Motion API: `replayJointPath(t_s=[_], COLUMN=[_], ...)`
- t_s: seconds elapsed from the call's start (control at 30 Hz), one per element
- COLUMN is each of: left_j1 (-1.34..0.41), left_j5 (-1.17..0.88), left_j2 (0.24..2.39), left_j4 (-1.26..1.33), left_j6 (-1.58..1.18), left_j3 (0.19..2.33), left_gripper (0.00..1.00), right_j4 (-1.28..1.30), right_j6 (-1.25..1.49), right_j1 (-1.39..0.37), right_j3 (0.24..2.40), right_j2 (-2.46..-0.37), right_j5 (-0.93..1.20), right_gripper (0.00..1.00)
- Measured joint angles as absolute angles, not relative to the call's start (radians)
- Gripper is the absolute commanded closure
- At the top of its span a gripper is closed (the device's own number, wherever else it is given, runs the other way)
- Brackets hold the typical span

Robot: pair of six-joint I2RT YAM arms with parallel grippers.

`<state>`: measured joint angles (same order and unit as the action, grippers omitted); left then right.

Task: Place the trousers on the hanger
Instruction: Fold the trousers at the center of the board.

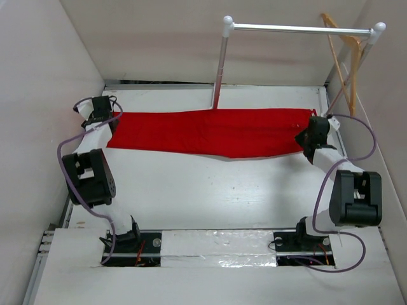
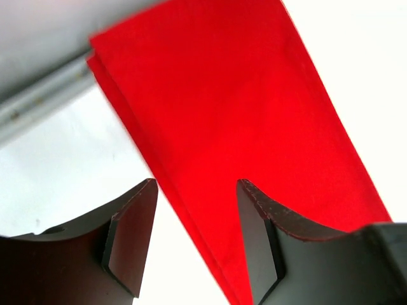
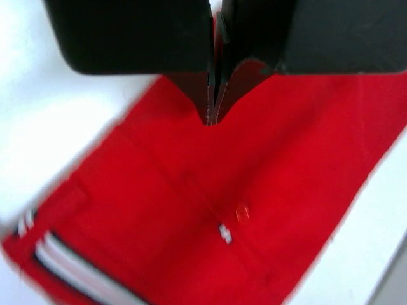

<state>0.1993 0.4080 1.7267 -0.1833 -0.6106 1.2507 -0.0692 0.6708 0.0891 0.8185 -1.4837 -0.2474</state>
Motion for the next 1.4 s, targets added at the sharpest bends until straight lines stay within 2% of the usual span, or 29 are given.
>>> replayJointPath(t_s=[0.1, 0.13, 0.17, 0.2, 0.27, 0.3, 0.37, 0.4, 0.63, 0.77, 0.83, 0.87, 0.9, 0.93, 1.03, 1.1, 1.17, 1.3, 1.33, 1.4], left_j1=[0.205, 0.205, 0.206, 0.207, 0.209, 0.21, 0.21, 0.21, 0.21, 0.21, 0.21, 0.21, 0.21, 0.21, 0.21, 0.21, 0.21, 0.21, 0.21, 0.211], left_j5=[0.353, 0.339, 0.326, 0.313, 0.291, 0.278, 0.25, 0.239, 0.185, 0.17, 0.164, 0.165, 0.163, 0.164, 0.164, 0.163, 0.16, 0.155, 0.154, 0.15], left_j2=[1.626, 1.601, 1.58, 1.567, 1.56, 1.561, 1.564, 1.567, 1.637, 1.677, 1.684, 1.687, 1.692, 1.696, 1.713, 1.727, 1.741, 1.779, 1.785, 1.797], left_j4=[-0.162, -0.157, -0.153, -0.154, -0.156, -0.16, -0.165, -0.166, -0.144, -0.121, -0.104, -0.097, -0.089, -0.087, -0.069, -0.056, -0.046, -0.026, -0.025, -0.017], left_j6=[-0.659, -0.672, -0.683, -0.693, -0.708, -0.716, -0.728, -0.733, -0.765, -0.776, -0.78, -0.783, -0.785, -0.786, -0.793, -0.796, -0.799, -0.801, -0.801, -0.798], left_j3=[1.13, 1.09, 1.051, 1.019, 0.978, 0.965, 0.95, 0.948, 0.949, 0.95, 0.95, 0.952, 0.953, 0.956, 0.969, 0.979, 0.994, 1.023, 1.028, 1.032], left_gripper=[0.47, 0.43, 0.4, 0.38, 0.35, 0.35, 0.34, 0.34, 0.34, 0.37, 0.41, 0.43, 0.43, 0.43, 0.46, 0.47, 0.51, 0.68, 0.77, 0.85], right_j4=[-0.107, -0.123, -0.13, -0.138, -0.163, -0.173, -0.197, -0.208, -0.255, -0.267, -0.267, -0.269, -0.271, -0.272, -0.276, -0.275, -0.278, -0.292, -0.299, -0.309], right_j6=[0.686, 0.691, 0.697, 0.702, 0.708, 0.712, 0.715, 0.718, 0.743, 0.773, 0.791, 0.8, 0.808, 0.816, 0.837, 0.846, 0.85, 0.851, 0.85, 0.85], right_j1=[0.079, 0.077, 0.077, 0.077, 0.081, 0.088, 0.112, 0.134, 0.275, 0.289, 0.291, 0.292, 0.294, 0.295, 0.301, 0.302, 0.303, 0.303, 0.302, 0.302], right_j3=[0.698, 0.664, 0.638, 0.62, 0.589, 0.575, 0.549, 0.536, 0.508, 0.527, 0.565, 0.585, 0.601, 0.615, 0.632, 0.632, 0.632, 0.616, 0.607, 0.591], right_j2=[-1.403, -1.382, -1.365, -1.353, -1.341, -1.337, -1.336, -1.337, -1.393, -1.448, -1.491, -1.516, -1.536, -1.553, -1.583, -1.587, -1.586, -1.571, -1.562, -1.543], right_j5=[-0.206, -0.192, -0.179, -0.169, -0.152, -0.138, -0.112, -0.093, 0.021, 0.07, 0.099, 0.113, 0.126, 0.137, 0.154, 0.155, 0.156, 0.152, 0.15, 0.149], right_gripper=[1.0, 0.97, 0.9, 0.76, 0.59, 0.45, 0.35, 0.27, 0.25, 0.3, 0.37, 0.41, 0.51, 0.56, 0.79, 0.87, 0.91, 1.0, 1.0, 1.0])
